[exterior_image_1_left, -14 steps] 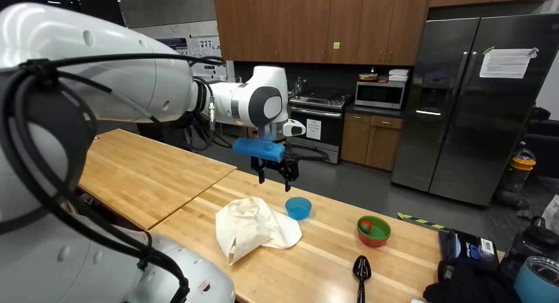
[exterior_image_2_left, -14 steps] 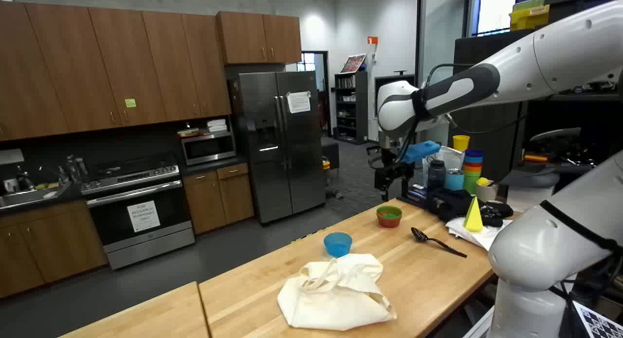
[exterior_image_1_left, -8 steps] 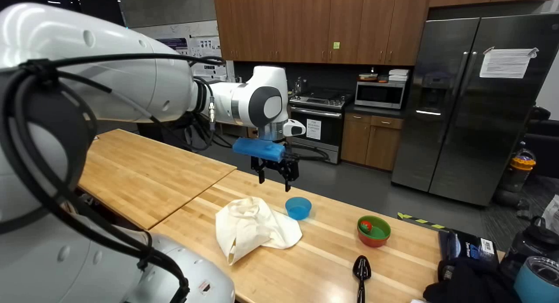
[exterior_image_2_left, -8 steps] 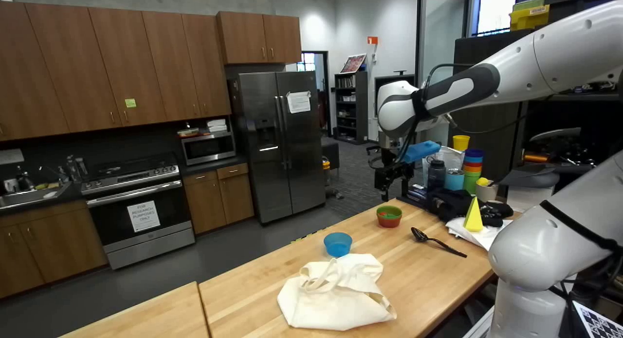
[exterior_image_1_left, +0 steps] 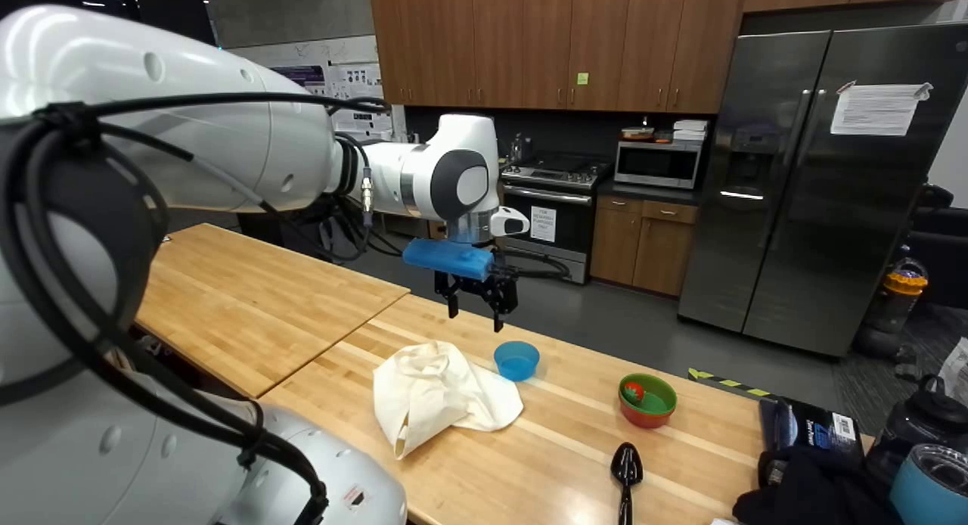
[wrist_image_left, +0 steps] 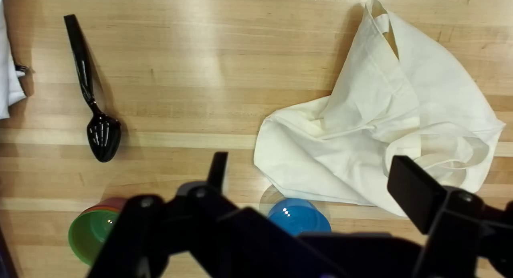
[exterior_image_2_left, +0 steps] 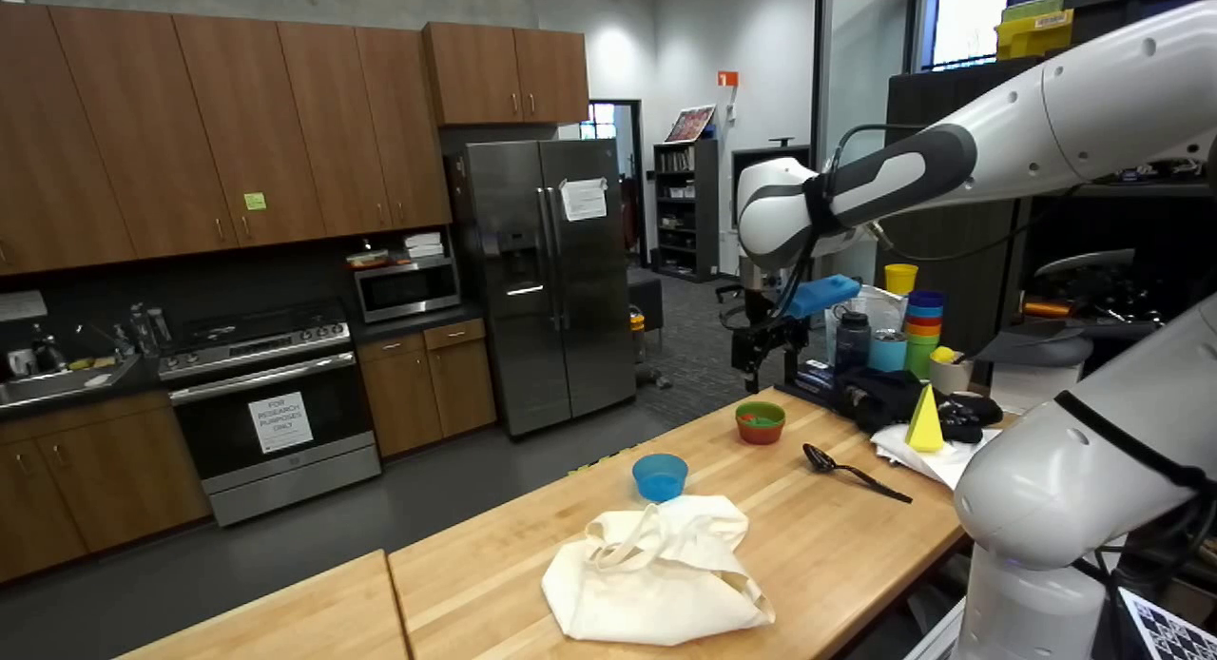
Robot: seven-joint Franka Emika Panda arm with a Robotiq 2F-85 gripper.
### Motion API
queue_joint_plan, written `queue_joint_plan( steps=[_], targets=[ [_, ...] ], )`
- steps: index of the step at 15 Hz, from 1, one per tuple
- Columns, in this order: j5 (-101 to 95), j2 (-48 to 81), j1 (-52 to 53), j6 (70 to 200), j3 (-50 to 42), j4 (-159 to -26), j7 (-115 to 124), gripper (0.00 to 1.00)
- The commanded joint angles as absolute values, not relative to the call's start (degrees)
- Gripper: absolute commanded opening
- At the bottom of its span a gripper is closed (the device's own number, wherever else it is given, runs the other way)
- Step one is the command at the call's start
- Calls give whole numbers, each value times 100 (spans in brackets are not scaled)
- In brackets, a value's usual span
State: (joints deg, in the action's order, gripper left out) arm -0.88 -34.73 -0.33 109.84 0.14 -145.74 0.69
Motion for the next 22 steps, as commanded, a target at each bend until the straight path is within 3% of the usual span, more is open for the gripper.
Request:
queue_joint_plan(
  steps=[1,16,22],
  targets=[
    [-87,-3471,-32,10971,15,-14564,70,100],
    [-560,-3324,-333,10480,-348,-14096,-359,100],
    [-1001,-3211,-505,11012,-837,-14113,-1163,100]
  ],
)
